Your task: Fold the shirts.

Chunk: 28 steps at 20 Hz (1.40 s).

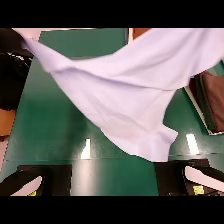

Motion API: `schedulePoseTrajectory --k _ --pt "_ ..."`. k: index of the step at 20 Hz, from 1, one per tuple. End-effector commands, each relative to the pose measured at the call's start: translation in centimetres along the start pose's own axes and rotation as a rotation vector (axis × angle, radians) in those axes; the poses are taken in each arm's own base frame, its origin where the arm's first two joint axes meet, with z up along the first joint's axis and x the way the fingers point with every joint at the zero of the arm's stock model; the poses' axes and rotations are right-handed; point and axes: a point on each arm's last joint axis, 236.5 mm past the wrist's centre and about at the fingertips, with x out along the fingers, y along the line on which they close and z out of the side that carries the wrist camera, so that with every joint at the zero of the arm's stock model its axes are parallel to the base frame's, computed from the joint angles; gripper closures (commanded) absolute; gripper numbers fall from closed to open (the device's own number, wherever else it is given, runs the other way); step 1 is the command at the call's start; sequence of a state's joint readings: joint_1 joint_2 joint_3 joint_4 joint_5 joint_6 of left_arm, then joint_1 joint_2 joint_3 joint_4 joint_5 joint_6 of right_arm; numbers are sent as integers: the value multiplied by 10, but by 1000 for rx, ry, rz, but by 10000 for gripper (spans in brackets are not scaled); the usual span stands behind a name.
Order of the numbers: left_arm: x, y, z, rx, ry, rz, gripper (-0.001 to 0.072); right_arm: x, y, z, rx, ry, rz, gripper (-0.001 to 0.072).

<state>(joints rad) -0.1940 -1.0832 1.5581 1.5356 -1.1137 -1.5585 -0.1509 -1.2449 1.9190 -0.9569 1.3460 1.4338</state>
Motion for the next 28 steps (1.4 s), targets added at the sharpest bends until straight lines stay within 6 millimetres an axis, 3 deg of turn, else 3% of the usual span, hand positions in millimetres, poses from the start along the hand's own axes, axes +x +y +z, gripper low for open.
schedulePoseTrajectory --k 1,3,6,7,8,9,12,14,16,19,23,25,28 --pt "93 3 -54 -16 154 3 682 93 -45 -83 153 272 14 698" --pt "124 -1 -59 -36 160 -20 682 126 -72 -110 174 316 -47 698" --pt "149 -8 -54 -74 118 -49 681 152 -92 -117 192 298 -83 672" --pt "151 -7 -51 -76 103 -48 620 155 -99 -111 196 269 -94 393" --pt "150 -7 -48 -78 95 -46 322 154 -105 -104 209 238 -102 174" --pt "147 -2 -48 -86 106 -33 144 149 -110 -96 211 222 -110 175" --pt "125 25 -59 -125 199 6 144 118 -111 -95 194 262 -114 249" --pt "109 35 -83 -162 294 16 144 97 -104 -116 166 315 -107 259" --pt "101 28 -119 -176 388 0 144 85 -96 -144 180 356 -107 259" --pt "99 -25 -187 -272 497 -151 144 73 -85 -180 199 372 -109 259" --pt "98 -98 -282 -332 645 -284 144 68 -67 -192 183 354 -94 259" --pt "97 -135 -311 -360 670 -345 143 68 -56 -190 160 346 -78 259" --pt "96 -169 -332 -397 672 -388 144 69 -42 -184 130 320 -60 259"
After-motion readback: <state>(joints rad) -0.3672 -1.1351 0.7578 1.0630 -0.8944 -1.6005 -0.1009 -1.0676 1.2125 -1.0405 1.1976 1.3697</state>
